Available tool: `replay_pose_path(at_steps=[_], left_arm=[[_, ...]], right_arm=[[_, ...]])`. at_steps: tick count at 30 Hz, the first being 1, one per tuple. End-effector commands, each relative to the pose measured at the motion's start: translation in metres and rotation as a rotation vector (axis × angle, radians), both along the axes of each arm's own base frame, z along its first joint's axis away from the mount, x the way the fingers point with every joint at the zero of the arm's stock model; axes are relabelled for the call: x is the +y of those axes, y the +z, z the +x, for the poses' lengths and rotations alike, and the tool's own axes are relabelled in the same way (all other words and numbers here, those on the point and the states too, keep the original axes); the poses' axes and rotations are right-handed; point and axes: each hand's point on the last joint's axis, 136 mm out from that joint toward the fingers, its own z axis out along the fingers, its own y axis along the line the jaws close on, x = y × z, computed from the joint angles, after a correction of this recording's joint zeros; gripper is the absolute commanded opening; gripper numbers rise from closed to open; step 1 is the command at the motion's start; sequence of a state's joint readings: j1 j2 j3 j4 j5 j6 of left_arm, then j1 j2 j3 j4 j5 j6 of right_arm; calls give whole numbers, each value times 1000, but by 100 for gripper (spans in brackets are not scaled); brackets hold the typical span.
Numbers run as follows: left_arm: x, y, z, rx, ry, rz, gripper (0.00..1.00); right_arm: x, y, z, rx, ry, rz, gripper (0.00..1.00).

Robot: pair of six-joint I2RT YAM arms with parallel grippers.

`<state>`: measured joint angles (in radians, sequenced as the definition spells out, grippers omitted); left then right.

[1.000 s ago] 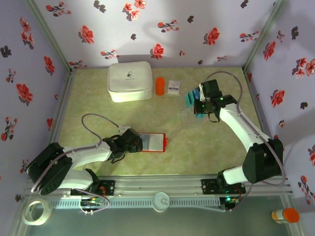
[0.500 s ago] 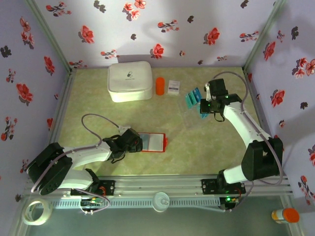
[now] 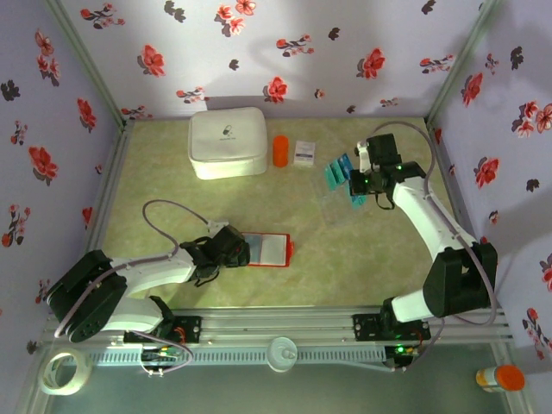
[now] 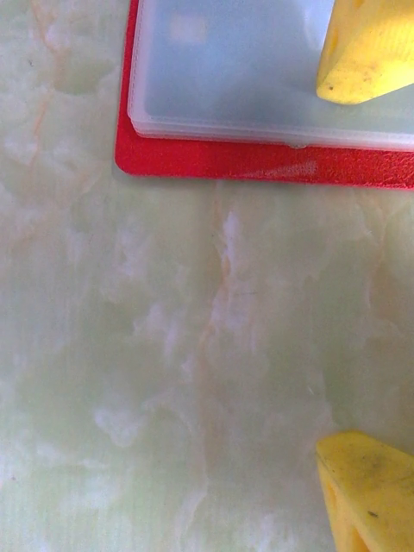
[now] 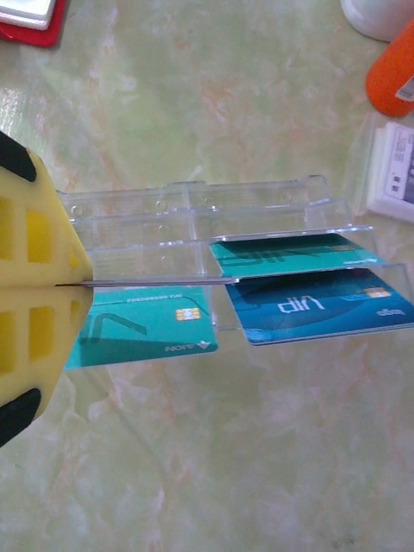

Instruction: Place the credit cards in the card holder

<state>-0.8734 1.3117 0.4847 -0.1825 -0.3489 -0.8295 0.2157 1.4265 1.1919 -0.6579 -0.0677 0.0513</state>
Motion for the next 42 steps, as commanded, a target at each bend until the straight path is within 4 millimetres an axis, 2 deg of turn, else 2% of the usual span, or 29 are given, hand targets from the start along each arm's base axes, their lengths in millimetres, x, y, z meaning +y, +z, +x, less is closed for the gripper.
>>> replay_pose_path(at_steps=[1,8,27,30,38,42], left_arm=[[22,-26,-21,89,16,77,99],[22,-26,-21,89,12,76,99],[22,-26,-21,86,15,72,99],[22,-26,-21,85,15,72,99],[22,-28,-21,88,12,76,99],[22,-28,-21,88,7,77,99]], right_arm=[[-10,13,2,-32,13,-68,0],[-21,-1,0,0,9,-135,0],[-18,-41,-5,130,39,-154,0],[-18,-41,-6,136,37,-150,0],[-19,-20,-5,109,46,-160,0],[-20,-19,-5,117,48,-165,0]])
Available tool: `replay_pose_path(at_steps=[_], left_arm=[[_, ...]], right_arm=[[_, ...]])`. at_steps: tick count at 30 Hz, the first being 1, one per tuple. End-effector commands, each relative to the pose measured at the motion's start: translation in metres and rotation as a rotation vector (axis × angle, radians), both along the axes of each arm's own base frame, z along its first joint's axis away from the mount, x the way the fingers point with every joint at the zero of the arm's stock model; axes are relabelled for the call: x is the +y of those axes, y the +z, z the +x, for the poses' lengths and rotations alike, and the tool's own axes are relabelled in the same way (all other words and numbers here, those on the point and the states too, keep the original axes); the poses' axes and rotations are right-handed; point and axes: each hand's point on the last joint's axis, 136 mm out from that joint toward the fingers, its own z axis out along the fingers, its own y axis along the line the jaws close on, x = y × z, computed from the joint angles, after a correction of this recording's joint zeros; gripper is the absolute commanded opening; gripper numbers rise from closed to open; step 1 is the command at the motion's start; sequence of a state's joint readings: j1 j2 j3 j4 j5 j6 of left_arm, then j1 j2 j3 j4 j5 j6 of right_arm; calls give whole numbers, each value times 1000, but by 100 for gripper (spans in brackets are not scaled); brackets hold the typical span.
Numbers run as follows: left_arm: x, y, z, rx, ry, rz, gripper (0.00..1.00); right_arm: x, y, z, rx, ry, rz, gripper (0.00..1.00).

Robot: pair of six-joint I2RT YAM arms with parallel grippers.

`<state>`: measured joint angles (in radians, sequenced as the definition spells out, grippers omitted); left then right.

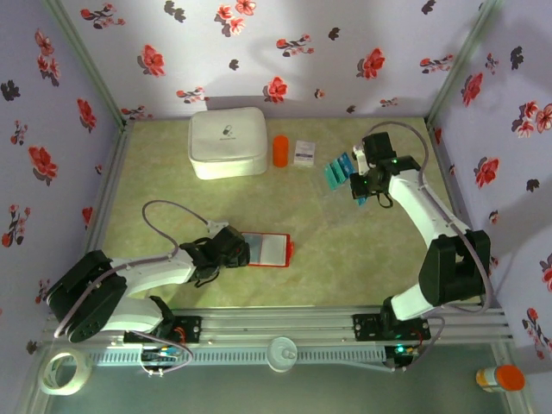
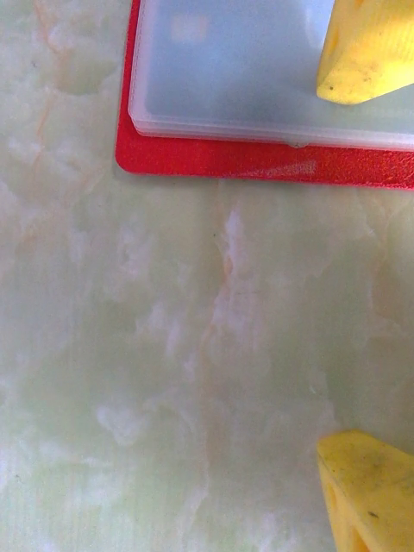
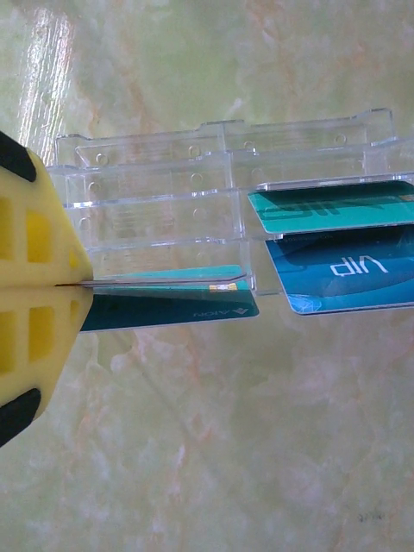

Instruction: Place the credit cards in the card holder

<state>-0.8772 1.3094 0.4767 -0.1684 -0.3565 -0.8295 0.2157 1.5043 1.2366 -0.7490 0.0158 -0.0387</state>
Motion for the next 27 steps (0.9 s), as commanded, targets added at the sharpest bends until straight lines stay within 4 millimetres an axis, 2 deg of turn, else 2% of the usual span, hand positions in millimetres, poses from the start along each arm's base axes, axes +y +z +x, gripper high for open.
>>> replay_pose_path(at_steps=[1,12,15,17,20,23,27], left_arm=[[22,-28,-22,99,9,79,99],[23,-28,-22,97,10,76,99],[22,-28,-22,96,9,76,99],[23,-28,-22,98,9,78,99],[23,-28,-22,98,11,78,99],[24,-29,-23,100,13,79,99],[24,-29,-23,99,15,79,99]], right_arm=[[-4,1,-3,31,13,-26,0],[-3,-10,-5,91,16,-29,0],[-3,-10,-3,94,7,-27,26],[-2,-5,-2,82,2,-17,37],[1,8,1,48,-6,10,42],[8,25,6,9,-15,64,43],[29,41,17,-22,-26,194,43]])
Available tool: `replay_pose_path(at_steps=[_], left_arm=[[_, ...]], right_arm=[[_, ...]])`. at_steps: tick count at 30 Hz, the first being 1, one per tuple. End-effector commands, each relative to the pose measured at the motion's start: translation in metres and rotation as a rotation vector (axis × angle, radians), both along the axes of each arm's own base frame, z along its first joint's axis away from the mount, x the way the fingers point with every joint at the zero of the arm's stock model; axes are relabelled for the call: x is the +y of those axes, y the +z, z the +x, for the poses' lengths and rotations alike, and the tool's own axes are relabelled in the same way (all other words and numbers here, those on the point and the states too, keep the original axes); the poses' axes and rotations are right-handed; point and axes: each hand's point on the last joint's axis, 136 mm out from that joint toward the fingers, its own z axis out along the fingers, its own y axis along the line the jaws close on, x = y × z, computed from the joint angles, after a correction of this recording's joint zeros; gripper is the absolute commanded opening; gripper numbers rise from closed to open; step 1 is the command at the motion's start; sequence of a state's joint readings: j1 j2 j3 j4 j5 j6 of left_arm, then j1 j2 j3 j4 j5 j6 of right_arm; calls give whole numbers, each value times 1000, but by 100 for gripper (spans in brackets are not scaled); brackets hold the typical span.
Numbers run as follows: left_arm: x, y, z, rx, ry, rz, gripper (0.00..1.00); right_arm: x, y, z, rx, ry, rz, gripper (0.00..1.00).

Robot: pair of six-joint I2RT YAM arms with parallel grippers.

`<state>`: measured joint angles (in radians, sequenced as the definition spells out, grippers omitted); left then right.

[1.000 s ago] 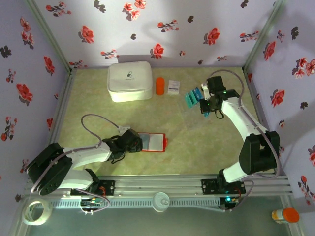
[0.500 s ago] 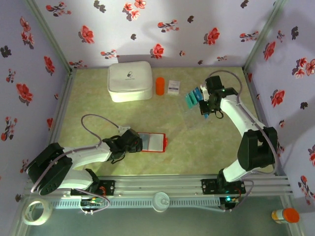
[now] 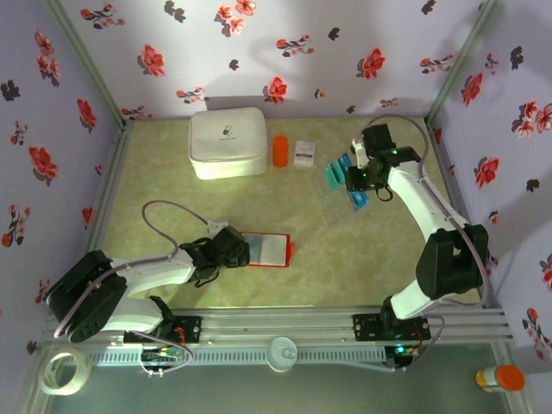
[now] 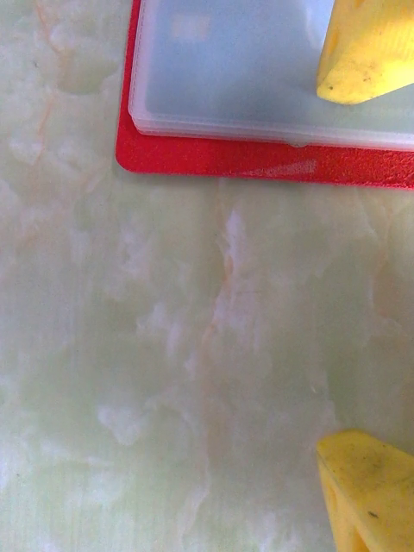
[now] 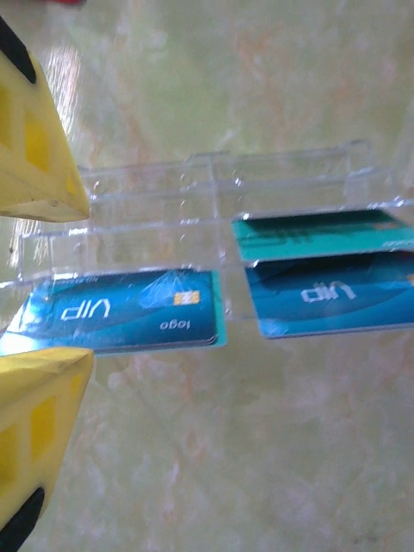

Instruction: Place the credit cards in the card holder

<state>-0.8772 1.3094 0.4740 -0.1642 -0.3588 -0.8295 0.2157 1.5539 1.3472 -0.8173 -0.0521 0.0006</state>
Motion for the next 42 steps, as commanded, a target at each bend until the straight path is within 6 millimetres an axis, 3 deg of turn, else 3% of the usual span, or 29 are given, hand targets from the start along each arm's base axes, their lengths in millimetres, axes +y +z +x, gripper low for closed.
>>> replay_pose_path(at_steps=[1,5,10,20,29,42], left_arm=[[24,-29,-23,103,15,78,99],[24,-28,-23,101,15,77,99],[23,-27,-22,101,13,78,99],[25,-28,-24,101,20,78,99],[28,-29,-26,99,26,75,99],[28,-30,-26,100,25,74,99]], right_arm=[[19,26,11,-43,-33,138,43],[32,20,25,-28,-62,151,42],[39,8,42,-1,-80,47,39],[41,-29,67,87,-83,-160,33],[45,-51,72,131,-73,-195,25],[47,-55,74,136,-64,-219,20]])
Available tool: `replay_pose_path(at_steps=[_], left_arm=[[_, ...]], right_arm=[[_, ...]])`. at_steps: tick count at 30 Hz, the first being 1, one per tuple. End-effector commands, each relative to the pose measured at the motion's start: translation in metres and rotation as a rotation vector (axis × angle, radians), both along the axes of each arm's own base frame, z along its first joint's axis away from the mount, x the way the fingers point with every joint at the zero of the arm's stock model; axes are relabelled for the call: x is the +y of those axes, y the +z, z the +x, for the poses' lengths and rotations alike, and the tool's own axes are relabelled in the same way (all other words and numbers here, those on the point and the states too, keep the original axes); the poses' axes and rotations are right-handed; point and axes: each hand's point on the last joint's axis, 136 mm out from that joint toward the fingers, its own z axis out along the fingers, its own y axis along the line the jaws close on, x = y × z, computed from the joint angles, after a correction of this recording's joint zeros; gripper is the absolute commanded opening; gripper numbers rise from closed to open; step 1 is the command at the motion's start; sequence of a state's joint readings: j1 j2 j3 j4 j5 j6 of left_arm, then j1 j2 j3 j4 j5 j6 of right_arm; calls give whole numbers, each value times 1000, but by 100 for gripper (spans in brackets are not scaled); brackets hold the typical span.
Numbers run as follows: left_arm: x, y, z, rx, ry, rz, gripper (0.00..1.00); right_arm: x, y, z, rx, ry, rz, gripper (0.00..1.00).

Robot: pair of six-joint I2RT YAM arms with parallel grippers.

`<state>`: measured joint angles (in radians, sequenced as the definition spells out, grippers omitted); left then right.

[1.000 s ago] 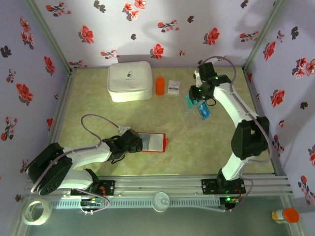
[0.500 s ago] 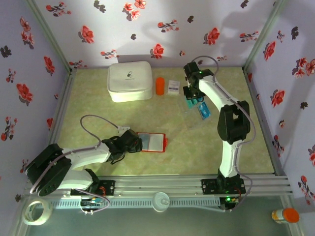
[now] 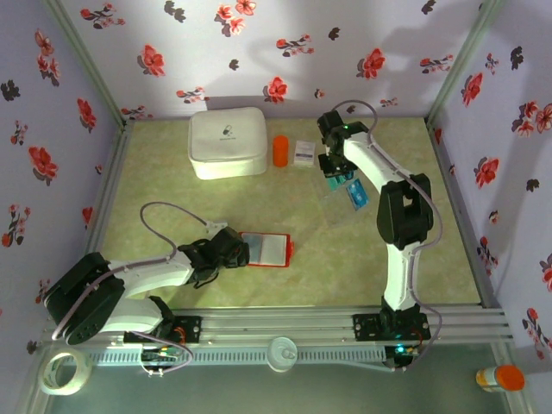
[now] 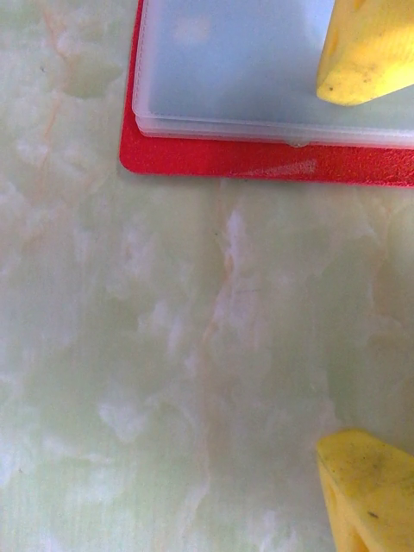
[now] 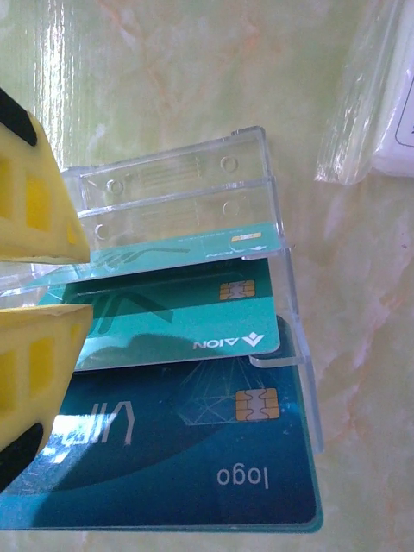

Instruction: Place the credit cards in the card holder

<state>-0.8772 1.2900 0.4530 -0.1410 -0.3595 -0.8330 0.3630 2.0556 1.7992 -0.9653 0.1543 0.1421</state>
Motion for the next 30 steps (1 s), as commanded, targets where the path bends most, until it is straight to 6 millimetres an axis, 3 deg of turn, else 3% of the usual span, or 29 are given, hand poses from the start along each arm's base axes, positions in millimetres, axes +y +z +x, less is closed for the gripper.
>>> replay_pose_path(at_steps=[1,30], left_arm=[[27,-31,-26,113,19,91,99],[30,-34,-28,117,33,85,99]], right_arm=[[-2,3,2,-3,-2,-32,19],[5,-17,12,38,-3,-28,18]])
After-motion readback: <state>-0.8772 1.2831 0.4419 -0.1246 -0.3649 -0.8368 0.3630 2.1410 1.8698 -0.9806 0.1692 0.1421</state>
